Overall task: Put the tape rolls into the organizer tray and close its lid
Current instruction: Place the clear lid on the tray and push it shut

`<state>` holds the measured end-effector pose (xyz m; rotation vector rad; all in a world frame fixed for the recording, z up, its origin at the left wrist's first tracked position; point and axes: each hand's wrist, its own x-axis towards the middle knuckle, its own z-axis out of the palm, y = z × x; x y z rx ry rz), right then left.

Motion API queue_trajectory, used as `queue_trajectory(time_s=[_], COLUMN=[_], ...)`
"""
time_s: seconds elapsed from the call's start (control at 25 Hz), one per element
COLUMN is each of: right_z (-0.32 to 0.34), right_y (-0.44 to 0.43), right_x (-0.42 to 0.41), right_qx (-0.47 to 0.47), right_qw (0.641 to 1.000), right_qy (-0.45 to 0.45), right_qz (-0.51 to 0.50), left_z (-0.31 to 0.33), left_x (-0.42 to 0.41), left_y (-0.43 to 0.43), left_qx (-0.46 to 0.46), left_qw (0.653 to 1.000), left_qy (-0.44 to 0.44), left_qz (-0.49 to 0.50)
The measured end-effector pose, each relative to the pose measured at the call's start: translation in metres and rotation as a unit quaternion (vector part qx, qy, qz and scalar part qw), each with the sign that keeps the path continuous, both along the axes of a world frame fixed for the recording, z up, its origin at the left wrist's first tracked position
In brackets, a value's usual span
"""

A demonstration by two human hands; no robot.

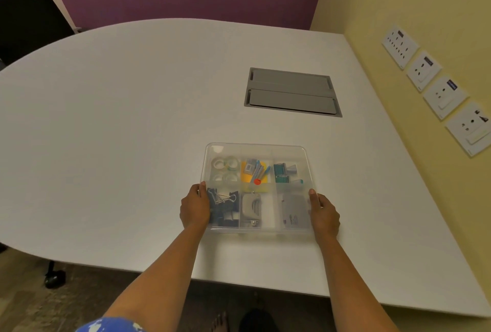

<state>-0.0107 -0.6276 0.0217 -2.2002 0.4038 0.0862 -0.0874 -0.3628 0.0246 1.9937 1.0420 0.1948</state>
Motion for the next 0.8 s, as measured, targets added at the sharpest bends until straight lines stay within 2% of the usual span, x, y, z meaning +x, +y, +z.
queue_trajectory(time_s=[0.2,0.4,0.48,0.64,0.8], right_z=[0.006,0.011,0.015,0.015,0.007], right_y=[0.004,0.014,0.022,0.043,0.058], right_x=[-0.005,0.000,0.009,0.037,0.066], right_qx=[-0.045,-0.203,-0.219,-0.232,-0.287], right_qw=[0.998,0.970,0.961,0.946,0.920], right_qy=[-0.031,-0.126,-0.147,-0.121,-0.098], right_qz=[-0.013,0.049,0.087,0.190,0.247], left_z=[0.001,0.001,0.003,0.006,0.005], left_x=[0.000,0.009,0.020,0.050,0.078], left_y=[-0.003,-0.008,-0.008,-0.003,0.001], left_qx=[0.030,0.196,0.227,0.253,0.255], left_qw=[1.000,0.977,0.966,0.948,0.938], left_qy=[-0.001,-0.004,0.012,0.029,0.058], left_qz=[0.006,-0.086,-0.125,-0.192,-0.227])
